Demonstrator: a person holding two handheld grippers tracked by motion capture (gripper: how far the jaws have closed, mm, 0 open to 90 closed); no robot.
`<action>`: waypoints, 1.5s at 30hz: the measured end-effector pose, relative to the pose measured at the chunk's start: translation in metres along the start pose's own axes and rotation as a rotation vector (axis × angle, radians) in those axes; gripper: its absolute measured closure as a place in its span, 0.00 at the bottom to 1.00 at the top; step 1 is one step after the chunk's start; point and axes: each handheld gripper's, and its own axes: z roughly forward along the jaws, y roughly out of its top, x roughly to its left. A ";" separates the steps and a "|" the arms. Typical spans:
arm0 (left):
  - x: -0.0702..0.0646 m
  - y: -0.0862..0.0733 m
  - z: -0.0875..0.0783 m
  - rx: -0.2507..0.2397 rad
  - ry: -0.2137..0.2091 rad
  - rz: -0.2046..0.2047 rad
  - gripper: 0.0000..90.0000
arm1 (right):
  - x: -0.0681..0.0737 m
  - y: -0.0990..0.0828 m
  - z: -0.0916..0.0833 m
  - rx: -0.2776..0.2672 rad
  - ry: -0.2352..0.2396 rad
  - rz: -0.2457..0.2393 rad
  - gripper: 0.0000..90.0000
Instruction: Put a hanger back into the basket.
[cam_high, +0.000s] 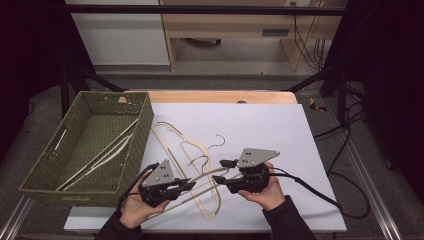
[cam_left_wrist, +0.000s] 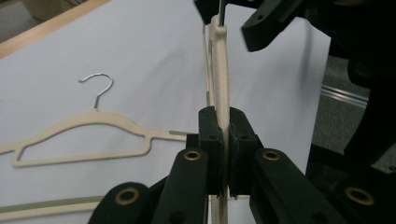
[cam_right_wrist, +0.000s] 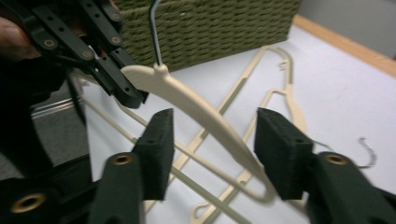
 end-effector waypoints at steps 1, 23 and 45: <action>0.001 0.000 -0.003 -0.011 0.012 -0.014 0.96 | -0.001 0.000 -0.003 -0.018 -0.012 0.003 0.44; 0.016 0.030 -0.088 -0.231 0.222 -0.103 0.96 | -0.044 -0.042 -0.065 -0.108 -0.306 0.202 0.11; 0.124 0.033 -0.177 -0.174 0.397 -0.127 0.96 | -0.051 -0.050 -0.074 -0.114 -0.341 0.233 0.09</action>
